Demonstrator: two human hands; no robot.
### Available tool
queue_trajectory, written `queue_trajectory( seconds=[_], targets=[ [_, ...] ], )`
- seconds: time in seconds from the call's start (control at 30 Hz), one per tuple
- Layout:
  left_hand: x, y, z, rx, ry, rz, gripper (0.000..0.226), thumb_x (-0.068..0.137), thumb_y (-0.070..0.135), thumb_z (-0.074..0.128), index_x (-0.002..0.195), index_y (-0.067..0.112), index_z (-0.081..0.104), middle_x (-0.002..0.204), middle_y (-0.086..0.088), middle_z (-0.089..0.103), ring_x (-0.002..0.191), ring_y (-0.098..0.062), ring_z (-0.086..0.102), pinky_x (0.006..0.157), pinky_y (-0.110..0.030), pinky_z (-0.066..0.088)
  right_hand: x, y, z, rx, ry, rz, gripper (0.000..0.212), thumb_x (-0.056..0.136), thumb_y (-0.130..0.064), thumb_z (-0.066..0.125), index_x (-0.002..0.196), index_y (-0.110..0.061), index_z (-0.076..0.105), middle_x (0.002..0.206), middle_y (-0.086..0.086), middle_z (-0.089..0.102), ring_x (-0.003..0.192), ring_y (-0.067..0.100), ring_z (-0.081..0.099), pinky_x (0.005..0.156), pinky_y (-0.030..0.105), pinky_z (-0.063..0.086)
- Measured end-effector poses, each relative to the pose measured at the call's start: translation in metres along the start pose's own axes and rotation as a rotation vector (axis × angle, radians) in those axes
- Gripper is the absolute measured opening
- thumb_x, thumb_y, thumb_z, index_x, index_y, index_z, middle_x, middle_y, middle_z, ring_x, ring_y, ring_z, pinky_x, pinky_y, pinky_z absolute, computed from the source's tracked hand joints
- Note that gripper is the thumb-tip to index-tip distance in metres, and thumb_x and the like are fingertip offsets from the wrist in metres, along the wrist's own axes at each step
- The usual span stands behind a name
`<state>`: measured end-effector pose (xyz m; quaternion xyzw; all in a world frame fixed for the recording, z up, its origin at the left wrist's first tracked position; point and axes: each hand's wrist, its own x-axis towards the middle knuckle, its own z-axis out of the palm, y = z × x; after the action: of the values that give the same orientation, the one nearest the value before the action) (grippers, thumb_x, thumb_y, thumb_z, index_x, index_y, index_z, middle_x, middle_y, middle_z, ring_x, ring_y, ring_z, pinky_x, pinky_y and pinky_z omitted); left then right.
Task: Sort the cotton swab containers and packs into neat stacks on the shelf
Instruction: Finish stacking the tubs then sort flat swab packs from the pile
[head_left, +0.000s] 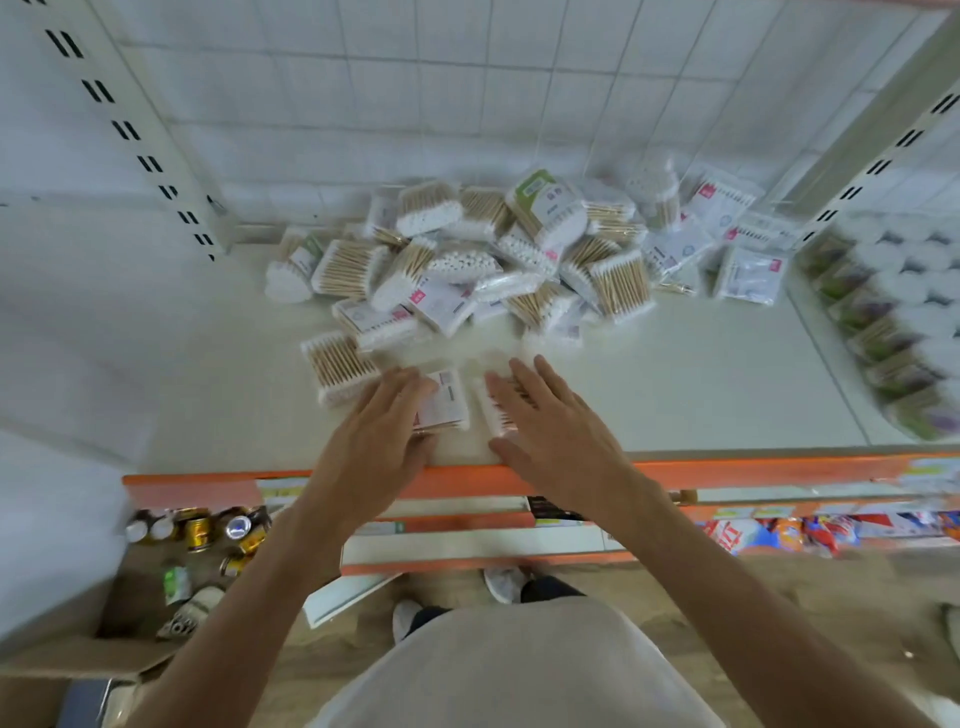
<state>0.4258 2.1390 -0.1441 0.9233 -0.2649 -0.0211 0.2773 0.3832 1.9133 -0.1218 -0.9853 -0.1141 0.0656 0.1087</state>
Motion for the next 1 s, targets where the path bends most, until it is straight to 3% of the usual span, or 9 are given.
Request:
queue_trajectory(
  seconds=[0.1,0.17,0.23,0.3,0.43,0.57,0.67,0.8,1.0],
  targets=[
    [0.006,0.001,-0.011,0.026,-0.015,-0.067,0.059,0.079,0.038,0.074,0.13,0.016,0.056,0.126,0.0,0.055,0.117,-0.022,0.047,0.1,-0.039,0.043,-0.004,-0.002,0.001,0.131,0.184,-0.022,0.052,0.102,-0.041,0.049,0.147,-0.014,0.046,0.147,0.01,0.051,0.138,0.028,0.044,0.122,0.038,0.028],
    [0.007,0.003,-0.018,0.034,-0.035,-0.066,0.065,0.077,0.058,0.063,0.13,0.02,0.058,0.121,0.004,0.058,0.112,-0.019,0.051,0.095,-0.035,0.043,-0.009,-0.005,-0.004,0.287,0.274,0.038,0.046,0.105,-0.043,0.042,0.142,-0.017,0.051,0.121,-0.003,0.064,0.109,0.017,0.061,0.098,0.038,0.051],
    [0.005,0.006,-0.022,-0.012,-0.085,-0.086,0.062,0.081,0.06,0.06,0.132,0.024,0.057,0.118,0.005,0.06,0.107,-0.017,0.056,0.088,-0.034,0.046,-0.012,-0.005,-0.009,0.43,0.349,0.112,0.04,0.107,-0.038,0.04,0.142,-0.022,0.048,0.085,-0.017,0.058,0.072,0.003,0.057,0.069,0.028,0.046],
    [0.005,0.009,-0.023,-0.087,-0.103,-0.105,0.053,0.086,0.048,0.069,0.132,0.024,0.055,0.117,0.004,0.062,0.102,-0.017,0.06,0.082,-0.032,0.048,-0.014,-0.001,-0.011,0.475,0.415,0.169,0.036,0.109,-0.031,0.036,0.144,-0.026,0.044,0.069,-0.016,0.049,0.059,0.001,0.05,0.058,0.024,0.038],
    [0.01,0.011,-0.02,-0.147,-0.149,-0.147,0.066,0.085,0.035,0.076,0.143,0.025,0.046,0.122,0.002,0.057,0.101,-0.014,0.056,0.085,-0.031,0.047,-0.014,0.004,-0.011,0.483,0.401,0.215,0.029,0.108,-0.03,0.033,0.132,-0.025,0.048,0.089,0.002,0.065,0.073,0.02,0.066,0.067,0.038,0.051],
    [0.015,0.011,-0.017,-0.175,-0.203,-0.167,0.083,0.084,0.039,0.077,0.154,0.034,0.031,0.108,0.006,0.045,0.097,-0.012,0.052,0.084,-0.029,0.042,-0.015,0.009,-0.012,0.513,0.366,0.246,0.024,0.107,-0.035,0.04,0.129,-0.027,0.047,0.094,0.002,0.068,0.078,0.02,0.07,0.073,0.043,0.056],
    [0.01,0.01,-0.017,-0.25,-0.152,-0.146,0.076,0.08,0.035,0.08,0.145,0.038,0.039,0.101,0.01,0.044,0.088,-0.004,0.051,0.079,-0.027,0.041,-0.019,0.01,-0.014,0.47,0.339,0.257,0.031,0.101,-0.04,0.054,0.129,-0.028,0.046,0.094,0.0,0.068,0.081,0.018,0.068,0.076,0.04,0.057],
    [-0.004,0.006,-0.018,-0.324,-0.017,-0.107,0.056,0.081,0.022,0.079,0.124,0.035,0.045,0.113,0.008,0.057,0.096,-0.013,0.062,0.081,-0.036,0.056,-0.022,0.001,-0.008,0.435,0.393,0.261,0.032,0.097,-0.032,0.063,0.126,-0.028,0.051,0.098,0.003,0.067,0.082,0.021,0.065,0.076,0.042,0.058],
    [-0.02,0.007,-0.012,-0.46,0.09,-0.046,0.047,0.087,0.011,0.074,0.126,0.023,0.051,0.115,0.006,0.064,0.102,-0.015,0.063,0.083,-0.039,0.057,-0.028,-0.006,0.002,0.503,0.444,0.36,0.027,0.099,-0.025,0.061,0.125,-0.028,0.053,0.102,0.0,0.068,0.086,0.017,0.065,0.072,0.015,0.048]
  ],
)
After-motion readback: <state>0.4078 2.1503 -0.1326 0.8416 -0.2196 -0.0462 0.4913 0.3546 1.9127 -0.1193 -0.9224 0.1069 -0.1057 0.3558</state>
